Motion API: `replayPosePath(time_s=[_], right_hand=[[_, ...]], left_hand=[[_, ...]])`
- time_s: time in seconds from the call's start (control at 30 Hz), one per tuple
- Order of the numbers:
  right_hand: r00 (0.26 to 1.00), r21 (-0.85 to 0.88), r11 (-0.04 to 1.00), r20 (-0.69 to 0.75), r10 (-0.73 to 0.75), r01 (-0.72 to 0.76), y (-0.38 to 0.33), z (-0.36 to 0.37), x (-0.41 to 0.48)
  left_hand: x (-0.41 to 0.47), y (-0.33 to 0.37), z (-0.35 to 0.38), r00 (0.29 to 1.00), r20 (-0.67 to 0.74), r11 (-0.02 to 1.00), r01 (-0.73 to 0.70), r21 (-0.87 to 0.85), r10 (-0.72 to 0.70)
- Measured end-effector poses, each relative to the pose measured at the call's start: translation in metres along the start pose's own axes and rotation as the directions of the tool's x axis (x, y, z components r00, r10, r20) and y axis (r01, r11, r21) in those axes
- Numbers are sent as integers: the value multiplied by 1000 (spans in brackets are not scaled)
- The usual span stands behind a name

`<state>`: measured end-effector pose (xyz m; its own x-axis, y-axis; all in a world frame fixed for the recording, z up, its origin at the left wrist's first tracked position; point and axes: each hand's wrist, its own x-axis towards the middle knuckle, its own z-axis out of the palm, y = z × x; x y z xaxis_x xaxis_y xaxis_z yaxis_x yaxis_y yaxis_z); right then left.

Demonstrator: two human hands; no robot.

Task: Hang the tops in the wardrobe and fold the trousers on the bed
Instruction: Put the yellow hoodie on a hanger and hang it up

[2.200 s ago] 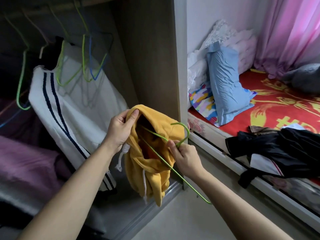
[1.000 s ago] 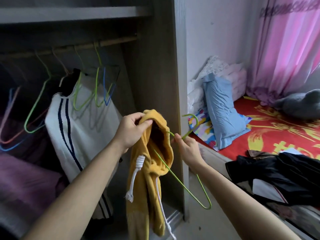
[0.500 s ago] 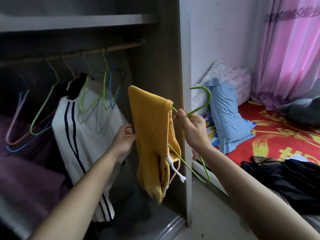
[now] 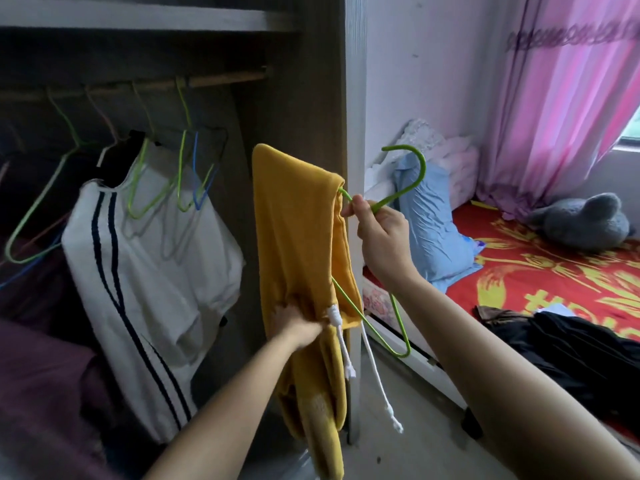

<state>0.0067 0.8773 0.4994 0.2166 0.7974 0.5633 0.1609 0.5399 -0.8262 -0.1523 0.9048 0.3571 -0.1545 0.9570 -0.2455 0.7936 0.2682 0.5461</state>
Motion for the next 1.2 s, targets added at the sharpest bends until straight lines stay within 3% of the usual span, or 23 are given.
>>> replayPosePath(time_s=[0.1, 0.17, 0.23, 0.37, 0.43, 0.5, 0.6, 0.67, 0.73, 0.83, 0.93, 1.03, 1.13, 1.2], right_hand=[[999, -12, 1000, -46, -15, 14, 3, -8, 3], [997, -21, 1000, -75, 7, -8, 6, -16, 5], [994, -56, 998, -109, 33, -39, 10, -25, 7], [986, -135, 989, -161, 35, -57, 14, -37, 10], [985, -172, 984, -171, 26, -55, 18, -38, 10], [988, -225, 974, -155, 4, -40, 24, -37, 7], [993, -318, 948, -113, -15, -22, 36, -37, -5], [999, -433, 900, -34, 41, -52, 47, -38, -13], [969, -600, 795, 127, 212, -96, 58, -40, -21], [824, -697, 715, 370, 428, -59, 67, -39, -34], [787, -562, 821, 460, 411, -100, 64, -33, -42], [816, -463, 874, 442, 372, -147, 65, -21, -46], [744, -522, 829, 470, 475, -200, 73, -10, -57], [702, -531, 820, 500, 507, -214, 75, -4, -61]], left_hand=[[-4, 7, 4, 963, -251, 942, -171, -288, 98], [-7, 10, -1, 927, -330, 871, -304, -386, 177], [-9, 10, -12, 939, -279, 806, -322, -497, 204], [-8, 5, -37, 952, 39, 689, -191, -699, 303], [-8, 5, -47, 958, 86, 733, -150, -664, 274], [-8, 5, -51, 985, -116, 820, -174, -546, 131], [-3, 2, -63, 850, -526, 948, -199, -248, 40], [-1, 0, -74, 776, -624, 967, -221, -125, 97], [1, 0, -86, 745, -652, 973, -224, -49, 139], [4, 0, -97, 735, -640, 963, -269, 28, 224], [4, 3, -100, 772, -559, 939, -343, 36, 303], [1, 11, -105, 850, -438, 917, -379, -120, 293], [-7, 18, -114, 911, -324, 851, -370, -373, 255], [-11, 21, -118, 926, -267, 822, -363, -438, 266]])
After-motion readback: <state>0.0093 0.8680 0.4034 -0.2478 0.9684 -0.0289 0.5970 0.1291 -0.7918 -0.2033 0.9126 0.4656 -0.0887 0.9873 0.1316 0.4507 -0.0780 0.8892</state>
